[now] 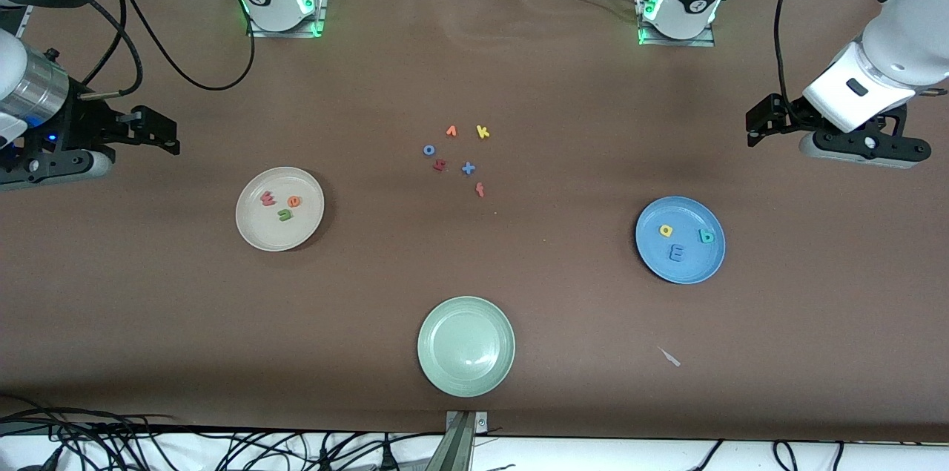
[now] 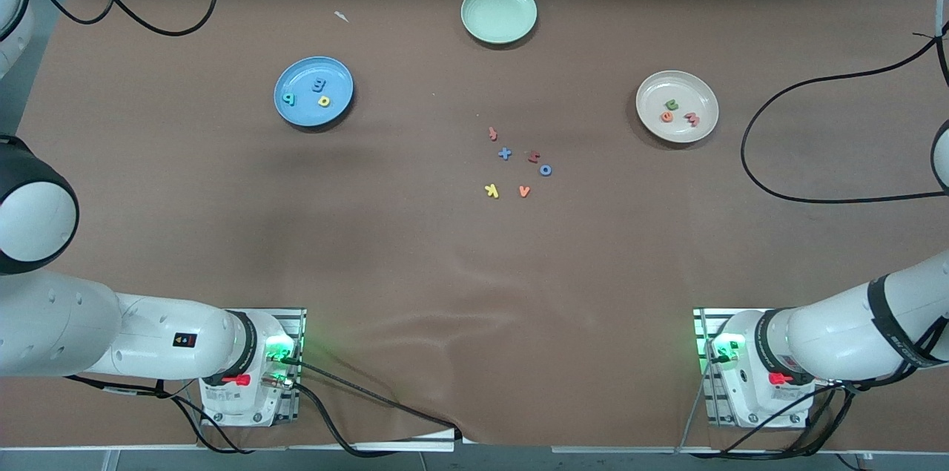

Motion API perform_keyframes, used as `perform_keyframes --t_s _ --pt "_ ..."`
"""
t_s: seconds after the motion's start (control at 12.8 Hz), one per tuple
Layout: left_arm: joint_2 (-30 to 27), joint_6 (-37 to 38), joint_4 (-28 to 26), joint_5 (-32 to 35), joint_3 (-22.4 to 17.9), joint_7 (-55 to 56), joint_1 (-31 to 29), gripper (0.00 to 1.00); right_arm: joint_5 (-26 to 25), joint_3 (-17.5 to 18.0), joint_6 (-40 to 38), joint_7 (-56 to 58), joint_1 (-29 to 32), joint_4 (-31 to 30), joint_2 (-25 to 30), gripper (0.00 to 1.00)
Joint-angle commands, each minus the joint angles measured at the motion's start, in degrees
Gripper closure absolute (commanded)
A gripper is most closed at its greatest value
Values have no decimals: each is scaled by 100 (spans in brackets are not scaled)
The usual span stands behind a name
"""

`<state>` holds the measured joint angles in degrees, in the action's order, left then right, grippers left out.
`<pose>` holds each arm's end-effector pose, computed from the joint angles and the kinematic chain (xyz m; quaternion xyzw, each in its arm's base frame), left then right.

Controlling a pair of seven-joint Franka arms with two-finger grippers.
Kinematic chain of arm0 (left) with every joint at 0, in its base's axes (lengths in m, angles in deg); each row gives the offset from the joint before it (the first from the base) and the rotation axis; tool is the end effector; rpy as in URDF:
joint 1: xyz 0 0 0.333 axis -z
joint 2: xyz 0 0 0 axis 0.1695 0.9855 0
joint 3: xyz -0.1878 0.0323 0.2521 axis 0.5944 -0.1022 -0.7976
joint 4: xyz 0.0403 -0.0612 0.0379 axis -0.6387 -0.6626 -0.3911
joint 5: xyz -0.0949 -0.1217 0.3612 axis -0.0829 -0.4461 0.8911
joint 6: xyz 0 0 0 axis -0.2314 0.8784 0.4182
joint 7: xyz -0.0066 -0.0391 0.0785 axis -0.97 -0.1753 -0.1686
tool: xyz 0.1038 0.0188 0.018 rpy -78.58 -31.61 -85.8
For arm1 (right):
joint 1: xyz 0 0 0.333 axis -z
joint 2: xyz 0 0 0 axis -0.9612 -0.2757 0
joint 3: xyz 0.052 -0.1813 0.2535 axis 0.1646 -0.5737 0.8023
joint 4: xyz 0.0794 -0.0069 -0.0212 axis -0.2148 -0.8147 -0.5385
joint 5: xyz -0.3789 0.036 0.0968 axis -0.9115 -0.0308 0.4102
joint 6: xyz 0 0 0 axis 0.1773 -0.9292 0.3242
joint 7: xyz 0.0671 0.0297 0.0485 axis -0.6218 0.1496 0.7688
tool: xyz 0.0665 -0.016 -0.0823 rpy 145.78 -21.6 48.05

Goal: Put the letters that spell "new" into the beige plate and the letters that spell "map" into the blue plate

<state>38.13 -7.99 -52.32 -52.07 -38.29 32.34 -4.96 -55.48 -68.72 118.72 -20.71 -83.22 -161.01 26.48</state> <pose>0.5635 -0.0663 0.5700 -0.9978 0.0656 0.0015 0.0103 0.6044 0.0595 0.5846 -0.9969 -0.0755 0.0213 0.0066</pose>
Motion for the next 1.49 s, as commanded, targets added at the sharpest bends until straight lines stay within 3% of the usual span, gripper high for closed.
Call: perform_keyframes --t_s 0.0,1.41 --pt "90 180 233 -148 -20 34 21 0 -31 4 -103 -8 0 140 -47 0" --pt "73 268 364 -148 -46 43 -58 0 -31 -5 -111 1 8 132 -47 0"
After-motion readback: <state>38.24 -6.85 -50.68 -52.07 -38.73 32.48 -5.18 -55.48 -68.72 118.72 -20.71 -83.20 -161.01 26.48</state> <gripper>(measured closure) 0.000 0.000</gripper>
